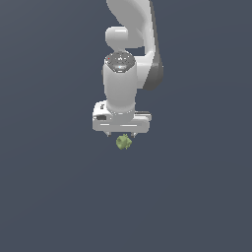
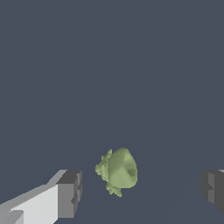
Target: Pick up the object and move it to a goal position.
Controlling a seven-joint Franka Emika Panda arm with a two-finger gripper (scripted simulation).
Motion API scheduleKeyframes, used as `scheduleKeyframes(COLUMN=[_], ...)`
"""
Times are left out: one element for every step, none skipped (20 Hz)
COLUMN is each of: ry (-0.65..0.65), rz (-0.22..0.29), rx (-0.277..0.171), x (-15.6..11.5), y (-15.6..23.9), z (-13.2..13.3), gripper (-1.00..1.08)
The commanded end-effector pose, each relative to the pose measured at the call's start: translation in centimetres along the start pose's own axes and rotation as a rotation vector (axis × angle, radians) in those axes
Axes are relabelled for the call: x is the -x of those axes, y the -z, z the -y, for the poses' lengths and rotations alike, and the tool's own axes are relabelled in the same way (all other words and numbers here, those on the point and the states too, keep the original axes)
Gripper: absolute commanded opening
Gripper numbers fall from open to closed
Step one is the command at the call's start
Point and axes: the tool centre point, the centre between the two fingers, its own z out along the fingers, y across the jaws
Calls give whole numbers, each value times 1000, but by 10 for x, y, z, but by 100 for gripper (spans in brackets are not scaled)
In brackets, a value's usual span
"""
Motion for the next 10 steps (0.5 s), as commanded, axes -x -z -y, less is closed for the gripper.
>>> scheduleKeyframes(ry=[0,0,-1,-2,-4,-7,-10,-12,-14,-16], rz=[0,0,-2,-3,-6,-9,-13,-17,-20,-22], rx=[0,-1,-3,-6,-10,-16,-23,-29,-34,-37], x=[0,0,0,-1,-1,-2,-3,-4,-4,-5], y=[0,0,1,2,3,4,6,8,10,11], z=[0,0,1,2,4,6,9,11,13,15], gripper=[100,100,100,100,100,100,100,100,100,100])
